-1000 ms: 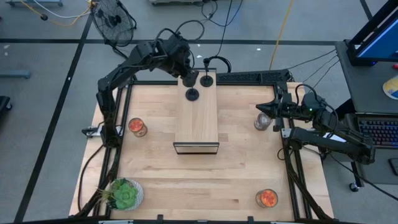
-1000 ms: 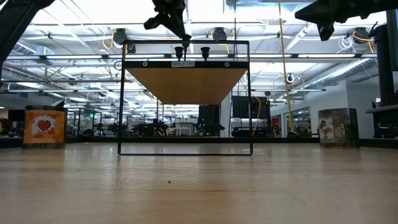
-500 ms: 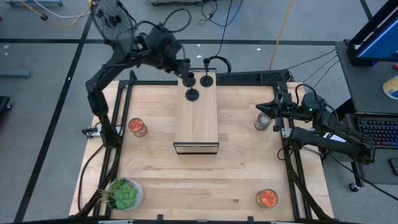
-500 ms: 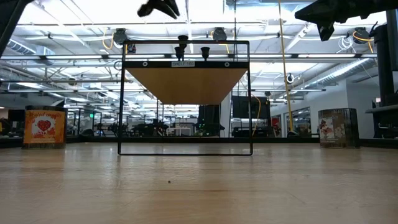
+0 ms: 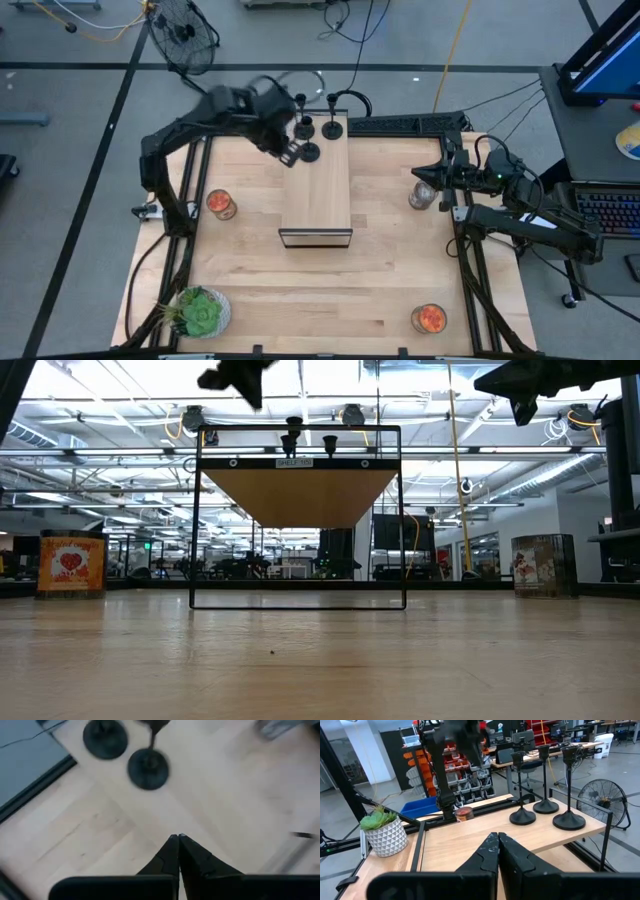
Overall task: Pick & Place candle stick holders
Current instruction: Put the black candle holder on the shelf
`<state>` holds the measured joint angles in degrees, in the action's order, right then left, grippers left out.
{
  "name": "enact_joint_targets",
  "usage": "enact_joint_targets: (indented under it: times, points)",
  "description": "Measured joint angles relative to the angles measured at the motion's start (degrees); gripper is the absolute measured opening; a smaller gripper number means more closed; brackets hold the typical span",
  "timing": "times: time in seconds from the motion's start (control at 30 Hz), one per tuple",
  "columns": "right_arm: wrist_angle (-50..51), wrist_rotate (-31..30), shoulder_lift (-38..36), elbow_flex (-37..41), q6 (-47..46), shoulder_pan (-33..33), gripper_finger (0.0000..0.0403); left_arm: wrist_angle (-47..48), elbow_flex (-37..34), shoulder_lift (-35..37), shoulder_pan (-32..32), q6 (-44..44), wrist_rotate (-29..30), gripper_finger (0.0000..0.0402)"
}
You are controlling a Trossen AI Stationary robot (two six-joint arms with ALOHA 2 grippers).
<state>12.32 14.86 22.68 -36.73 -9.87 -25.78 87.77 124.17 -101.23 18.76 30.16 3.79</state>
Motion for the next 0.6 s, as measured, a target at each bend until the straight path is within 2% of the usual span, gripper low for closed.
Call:
enact_joint_targets:
  times: [0.2,0.37,0.5,0.6]
  points:
    - [0.3,0.0,0.0,0.0,0.0,0.0,0.0,-6.8,-9.4,0.0,-0.5,-0.2,2.9,0.0021]
    - [0.4,0.1,0.0,0.0,0.0,0.0,0.0,-16.6,-15.4,0.0,-0.3,-1.2,3.4,0.0005]
    - [0.4,0.0,0.0,0.0,0.0,0.0,0.0,-17.9,-18.9,0.0,0.0,0.4,0.8,0.0014]
    - [0.4,0.0,0.0,0.0,0.0,0.0,0.0,-17.5,-21.6,0.0,-0.5,1.9,0.8,0.0018]
